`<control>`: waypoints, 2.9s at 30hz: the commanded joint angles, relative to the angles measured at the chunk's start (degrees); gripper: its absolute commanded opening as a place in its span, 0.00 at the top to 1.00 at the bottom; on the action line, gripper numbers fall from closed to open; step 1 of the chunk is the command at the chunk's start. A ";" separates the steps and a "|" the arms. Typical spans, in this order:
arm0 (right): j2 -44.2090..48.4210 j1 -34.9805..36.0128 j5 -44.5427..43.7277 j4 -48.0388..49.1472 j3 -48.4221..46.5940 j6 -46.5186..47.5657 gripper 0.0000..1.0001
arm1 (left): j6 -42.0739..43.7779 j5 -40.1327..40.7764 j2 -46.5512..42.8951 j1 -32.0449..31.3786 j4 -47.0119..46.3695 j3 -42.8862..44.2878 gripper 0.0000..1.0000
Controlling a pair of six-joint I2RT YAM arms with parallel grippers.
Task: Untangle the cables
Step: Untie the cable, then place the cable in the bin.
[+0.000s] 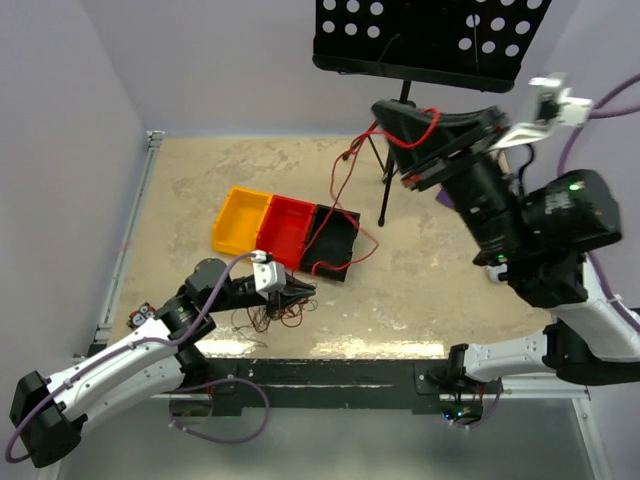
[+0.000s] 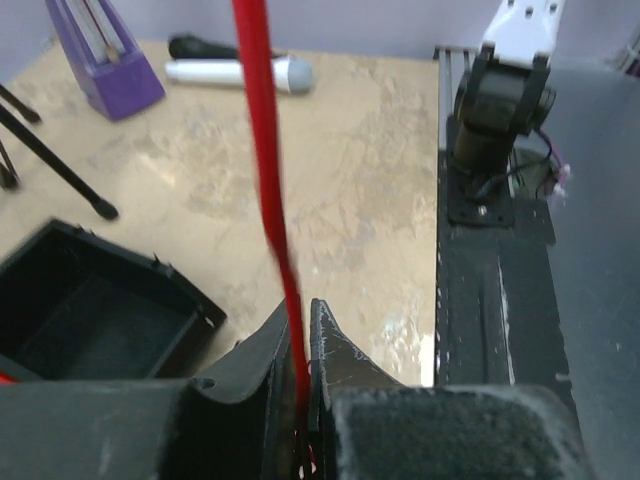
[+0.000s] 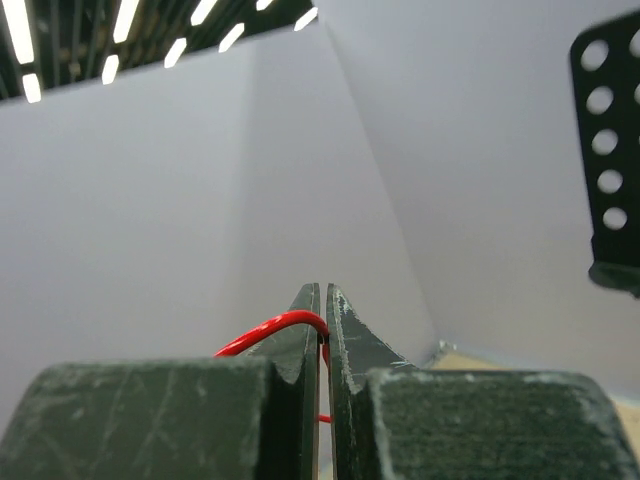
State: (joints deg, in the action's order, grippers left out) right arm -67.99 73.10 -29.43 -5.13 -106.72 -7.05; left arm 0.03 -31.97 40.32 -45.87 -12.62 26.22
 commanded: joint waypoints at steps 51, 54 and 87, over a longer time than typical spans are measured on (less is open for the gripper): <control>-12.70 -14.82 -11.62 14.27 15.74 3.63 1.00 | 20.27 54.99 -1.90 1.39 9.29 27.66 0.00; -12.78 -17.46 -10.47 14.27 17.94 2.39 1.00 | 19.83 55.26 -2.17 1.39 8.75 27.13 0.00; -8.13 -30.30 -12.84 19.10 40.44 -6.66 1.00 | 15.96 52.53 -3.31 2.36 7.96 24.23 0.00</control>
State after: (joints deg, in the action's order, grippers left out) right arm -78.83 43.33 -40.05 12.51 -67.79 -12.05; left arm 15.64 21.23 37.47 -43.88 -2.55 50.61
